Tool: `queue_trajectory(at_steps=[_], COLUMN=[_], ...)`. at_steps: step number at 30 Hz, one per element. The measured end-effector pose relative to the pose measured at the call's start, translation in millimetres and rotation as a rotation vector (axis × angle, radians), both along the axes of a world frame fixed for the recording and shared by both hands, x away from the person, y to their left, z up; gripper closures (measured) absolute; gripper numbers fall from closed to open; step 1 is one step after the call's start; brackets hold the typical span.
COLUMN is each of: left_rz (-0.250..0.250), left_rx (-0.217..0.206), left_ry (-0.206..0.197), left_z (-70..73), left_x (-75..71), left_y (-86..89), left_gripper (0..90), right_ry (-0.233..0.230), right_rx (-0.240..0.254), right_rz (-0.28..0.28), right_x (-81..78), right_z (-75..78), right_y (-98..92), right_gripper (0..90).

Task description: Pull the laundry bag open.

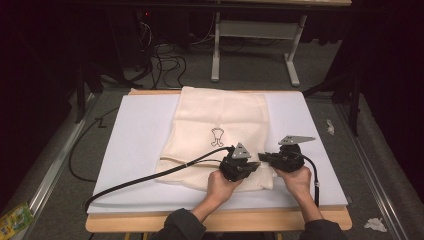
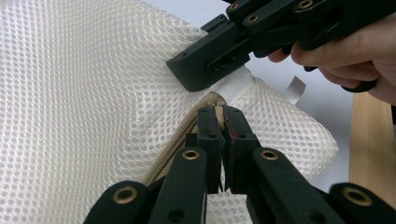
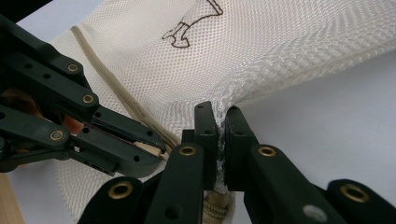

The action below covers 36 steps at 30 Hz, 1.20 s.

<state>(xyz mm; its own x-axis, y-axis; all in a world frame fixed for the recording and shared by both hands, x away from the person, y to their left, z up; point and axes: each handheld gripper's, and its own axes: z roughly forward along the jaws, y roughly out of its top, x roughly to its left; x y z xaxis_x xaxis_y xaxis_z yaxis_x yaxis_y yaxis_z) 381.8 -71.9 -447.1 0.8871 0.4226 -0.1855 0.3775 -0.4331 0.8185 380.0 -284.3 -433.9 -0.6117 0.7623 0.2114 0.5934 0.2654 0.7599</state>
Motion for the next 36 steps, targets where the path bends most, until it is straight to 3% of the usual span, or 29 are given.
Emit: queue_trajectory(at_steps=[4, 6, 8, 14, 36], left_rz=[0.006, 0.020, 0.019, 0.020, 0.033], left_rx=[-0.001, 0.018, 0.006, 0.021, 0.026], left_ry=[0.007, 0.010, 0.025, -0.012, -0.008], left_z=[-2.0, -5.1, -5.5, -1.4, -4.2], left_x=[0.6, 2.5, 3.7, -0.1, -0.8], left_y=[0.0, 1.6, 3.5, 6.0, 9.6], left_gripper=[87.5, 87.5, 87.5, 87.5, 87.5], right_ry=[0.004, 0.002, 0.005, -0.002, -0.007], right_rx=[-0.002, -0.013, -0.008, -0.004, -0.019], right_rz=[0.001, -0.008, -0.012, -0.003, 0.003], right_x=[0.5, -0.2, -1.8, -1.0, -1.3], right_z=[-0.1, 0.0, 0.5, 1.2, 0.0], right_y=[-0.1, 0.3, -1.5, -0.1, 3.9], right_gripper=[87.8, 87.9, 88.0, 88.0, 88.1])
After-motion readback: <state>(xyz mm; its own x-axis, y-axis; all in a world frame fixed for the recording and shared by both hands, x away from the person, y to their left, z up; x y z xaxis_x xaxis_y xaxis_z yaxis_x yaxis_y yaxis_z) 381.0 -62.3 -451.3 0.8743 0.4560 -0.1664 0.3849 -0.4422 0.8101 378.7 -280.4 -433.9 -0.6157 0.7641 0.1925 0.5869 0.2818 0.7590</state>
